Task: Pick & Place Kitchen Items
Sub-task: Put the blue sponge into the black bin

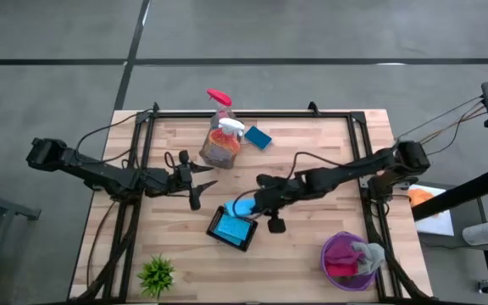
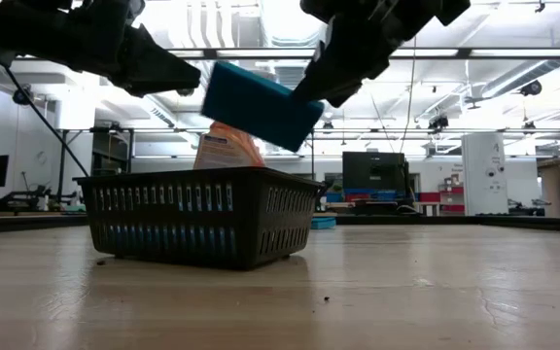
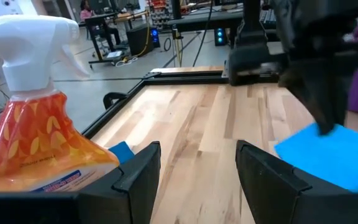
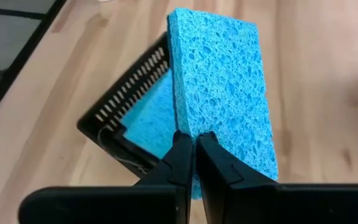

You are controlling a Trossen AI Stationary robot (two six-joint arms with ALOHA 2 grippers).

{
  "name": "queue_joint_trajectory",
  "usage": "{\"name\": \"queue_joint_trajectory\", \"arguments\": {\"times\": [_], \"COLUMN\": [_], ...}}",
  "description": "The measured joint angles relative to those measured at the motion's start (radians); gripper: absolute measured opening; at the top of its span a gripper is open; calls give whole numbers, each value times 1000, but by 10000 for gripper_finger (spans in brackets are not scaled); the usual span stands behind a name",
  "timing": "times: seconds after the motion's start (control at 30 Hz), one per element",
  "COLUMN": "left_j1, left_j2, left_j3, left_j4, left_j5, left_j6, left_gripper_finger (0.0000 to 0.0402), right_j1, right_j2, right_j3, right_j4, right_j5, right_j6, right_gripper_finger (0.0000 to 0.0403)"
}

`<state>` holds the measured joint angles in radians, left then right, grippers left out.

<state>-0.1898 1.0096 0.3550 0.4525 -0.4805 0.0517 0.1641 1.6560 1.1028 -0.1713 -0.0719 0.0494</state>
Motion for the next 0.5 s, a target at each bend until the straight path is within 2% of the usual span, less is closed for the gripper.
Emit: {"name": "queue_joint_trajectory", "arguments": {"times": [0.2,0.5], "left_j1": [0,0], "left_j2": [0,0], "left_j3": [0,0], "left_j4": [2,0], "left_j5": [-2,-3], "left_j6": [0,0], "left_gripper_finger": [209,209], "right_j1": [32,52], "right_j2": [117,254], "right_j3": [104,243], "right_j4": [-8,-123], "right_j5": [-45,-82], "right_j6": [0,-8], "right_gripper_finger": [18,18]}}
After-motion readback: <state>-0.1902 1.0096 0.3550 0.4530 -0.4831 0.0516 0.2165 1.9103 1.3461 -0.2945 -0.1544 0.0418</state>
